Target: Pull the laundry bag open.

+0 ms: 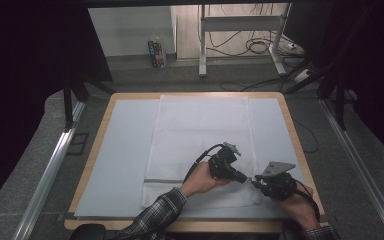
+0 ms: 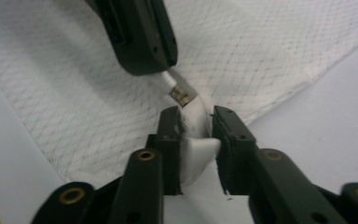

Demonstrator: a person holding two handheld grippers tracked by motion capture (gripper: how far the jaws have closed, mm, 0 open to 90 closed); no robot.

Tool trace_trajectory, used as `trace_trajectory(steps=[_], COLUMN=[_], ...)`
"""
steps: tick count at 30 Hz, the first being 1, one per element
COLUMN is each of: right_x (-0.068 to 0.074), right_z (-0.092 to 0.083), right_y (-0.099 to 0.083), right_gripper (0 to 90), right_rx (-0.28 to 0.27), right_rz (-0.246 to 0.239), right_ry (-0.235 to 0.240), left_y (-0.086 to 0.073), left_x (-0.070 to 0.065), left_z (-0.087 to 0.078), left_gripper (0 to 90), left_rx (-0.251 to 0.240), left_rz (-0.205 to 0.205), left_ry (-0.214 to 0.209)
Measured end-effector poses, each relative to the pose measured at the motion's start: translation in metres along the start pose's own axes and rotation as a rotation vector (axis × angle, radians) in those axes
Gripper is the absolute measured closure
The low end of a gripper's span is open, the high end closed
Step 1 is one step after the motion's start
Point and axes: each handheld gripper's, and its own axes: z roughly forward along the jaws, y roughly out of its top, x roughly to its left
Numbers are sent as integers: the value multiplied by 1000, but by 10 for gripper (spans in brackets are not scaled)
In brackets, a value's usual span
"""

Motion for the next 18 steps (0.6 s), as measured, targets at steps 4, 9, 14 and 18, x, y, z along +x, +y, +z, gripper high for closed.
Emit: trace_trajectory(steps=[4, 9, 14, 18], right_x=[-4, -7, -3, -1], right_z=[3, 11, 13, 9], right_y=[1, 4, 7, 8], right_gripper=[575, 606, 823, 835], right_rx=[-1, 6, 38, 21], right_rz=[-12, -55, -73, -82], right_ry=[26, 61, 76, 53], left_y=[1, 3, 1, -2], left_x=[-1, 0, -1, 1], left_z=[-4, -10, -10, -10], left_gripper=[870, 871, 870, 851], left_rx=[-4, -2, -26, -14], left_rz=[6, 25, 1, 22], left_ry=[-9, -32, -38, -33])
